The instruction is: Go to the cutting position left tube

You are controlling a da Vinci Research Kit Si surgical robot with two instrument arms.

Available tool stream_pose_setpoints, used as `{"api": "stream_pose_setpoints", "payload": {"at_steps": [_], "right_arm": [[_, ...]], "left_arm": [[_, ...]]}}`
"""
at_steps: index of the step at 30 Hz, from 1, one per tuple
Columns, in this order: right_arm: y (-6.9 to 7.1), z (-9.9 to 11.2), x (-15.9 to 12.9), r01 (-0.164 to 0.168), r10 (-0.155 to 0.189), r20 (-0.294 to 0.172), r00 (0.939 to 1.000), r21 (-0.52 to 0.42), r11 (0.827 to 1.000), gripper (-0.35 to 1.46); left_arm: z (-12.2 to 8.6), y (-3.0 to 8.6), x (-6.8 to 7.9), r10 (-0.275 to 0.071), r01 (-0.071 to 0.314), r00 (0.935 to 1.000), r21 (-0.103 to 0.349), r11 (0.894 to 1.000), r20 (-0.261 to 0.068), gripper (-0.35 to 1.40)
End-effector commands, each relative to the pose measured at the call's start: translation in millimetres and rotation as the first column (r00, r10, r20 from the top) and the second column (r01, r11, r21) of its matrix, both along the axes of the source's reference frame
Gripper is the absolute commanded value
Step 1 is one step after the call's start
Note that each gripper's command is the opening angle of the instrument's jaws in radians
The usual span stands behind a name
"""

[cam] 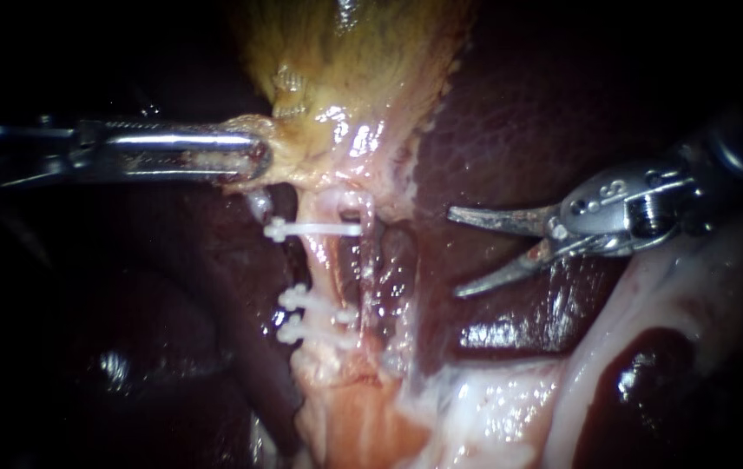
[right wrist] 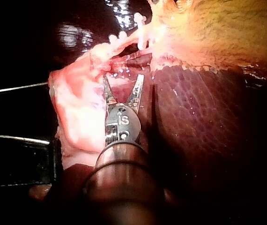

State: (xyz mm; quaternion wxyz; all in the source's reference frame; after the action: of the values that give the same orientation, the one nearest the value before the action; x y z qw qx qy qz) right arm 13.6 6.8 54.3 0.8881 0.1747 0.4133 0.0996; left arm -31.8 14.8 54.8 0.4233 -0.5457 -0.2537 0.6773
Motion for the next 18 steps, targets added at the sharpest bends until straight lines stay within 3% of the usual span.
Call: {"api": "stream_pose_setpoints", "payload": {"at_steps": [1,11,15,18], "right_arm": [[0.0,0.0,0.0,0.000,0.000,0.000,1.0000,0.000,1.000,1.41],[0.1,0.1,0.6,0.008,-0.008,-0.006,0.9999,0.011,1.000,1.43],[0.1,0.0,1.6,0.033,-0.032,-0.024,0.9992,0.037,0.999,1.43],[-0.3,-0.3,2.9,0.073,-0.069,-0.050,0.9964,0.077,0.994,1.43]], "left_arm": [[-0.3,0.0,0.2,0.001,-0.001,1.0000,0.001,1.000,0.001,-0.35],[-4.4,0.5,3.1,0.003,-0.004,0.9998,0.023,1.000,0.018,-0.35],[-4.5,0.5,3.5,0.001,-0.001,0.9998,0.023,1.000,0.020,-0.35],[-4.5,0.5,3.5,0.001,-0.001,0.9998,0.022,1.000,0.020,-0.35]]}}
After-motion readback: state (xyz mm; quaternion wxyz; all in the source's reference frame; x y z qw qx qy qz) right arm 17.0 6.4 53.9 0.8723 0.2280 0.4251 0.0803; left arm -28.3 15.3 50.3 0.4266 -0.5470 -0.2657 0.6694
